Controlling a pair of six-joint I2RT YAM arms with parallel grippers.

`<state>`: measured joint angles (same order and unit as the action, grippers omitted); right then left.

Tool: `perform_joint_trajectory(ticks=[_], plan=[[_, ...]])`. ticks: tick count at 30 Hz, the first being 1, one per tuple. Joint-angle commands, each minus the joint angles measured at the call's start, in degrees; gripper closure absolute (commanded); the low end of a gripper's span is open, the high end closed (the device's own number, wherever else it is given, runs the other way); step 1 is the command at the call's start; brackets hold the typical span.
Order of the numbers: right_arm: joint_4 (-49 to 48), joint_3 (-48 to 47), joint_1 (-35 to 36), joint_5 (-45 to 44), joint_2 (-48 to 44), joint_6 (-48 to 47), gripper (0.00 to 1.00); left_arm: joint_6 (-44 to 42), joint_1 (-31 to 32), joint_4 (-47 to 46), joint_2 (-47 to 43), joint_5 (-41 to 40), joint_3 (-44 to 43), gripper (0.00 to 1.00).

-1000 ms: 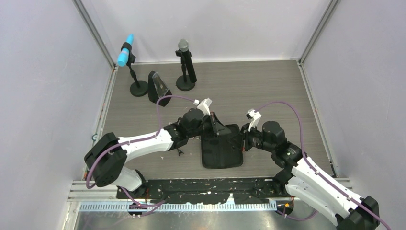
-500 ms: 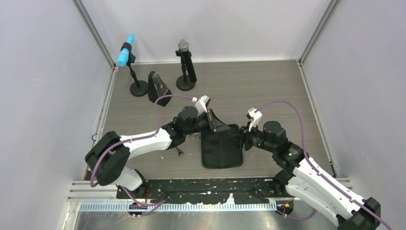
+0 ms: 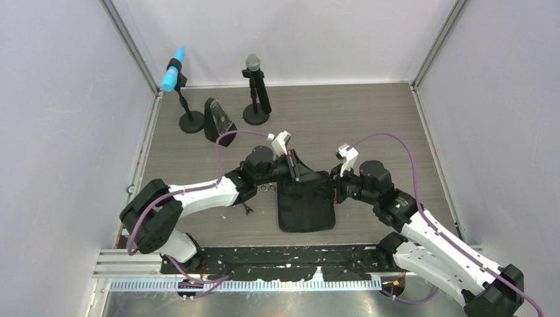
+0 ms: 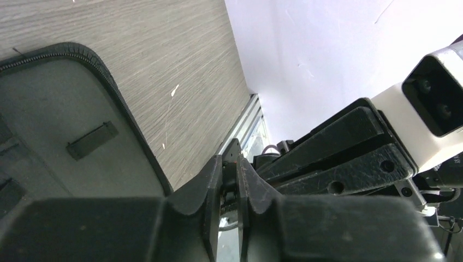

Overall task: Sort the hair-cutting tools
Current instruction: Place the haircut tool in the hairdressing tool bag.

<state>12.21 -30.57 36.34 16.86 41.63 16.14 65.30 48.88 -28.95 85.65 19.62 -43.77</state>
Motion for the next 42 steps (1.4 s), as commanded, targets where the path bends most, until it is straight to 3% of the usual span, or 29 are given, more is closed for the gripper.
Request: perform_joint_trajectory(ticks=[1, 5, 9, 13, 25, 42], plan=[[3.6, -5.1, 0.4, -2.5, 0.7, -1.0, 0.95, -5.3, -0.3, 7.4, -2.2, -2.1, -2.3, 0.75], [15.3, -8.4, 0.4, -6.8, 2.7, 3.0, 0.95, -16.6, -0.5, 34.3, -6.1, -16.7, -8.0, 0.46], [22.9, -10.4, 0.9, -7.4, 5.2, 9.0, 0.95, -23.3, -0.5, 47.6, -6.9, -27.4, -12.4, 0.40], [28.8, -11.9, 1.7, -7.5, 8.9, 14.5, 0.95, -26.3, -0.5, 54.8, -4.2, -30.8, -14.7, 0.40], [33.2, -12.9, 5.6, -12.9, 16.8, 23.7, 0.95, -26.4, -0.6, 55.5, 5.7, -24.1, -16.4, 0.49], [28.1, -13.2, 5.9, -14.9, 29.8, 26.9, 0.95, -24.3, -0.6, 52.8, 7.2, -20.7, -13.3, 0.56]])
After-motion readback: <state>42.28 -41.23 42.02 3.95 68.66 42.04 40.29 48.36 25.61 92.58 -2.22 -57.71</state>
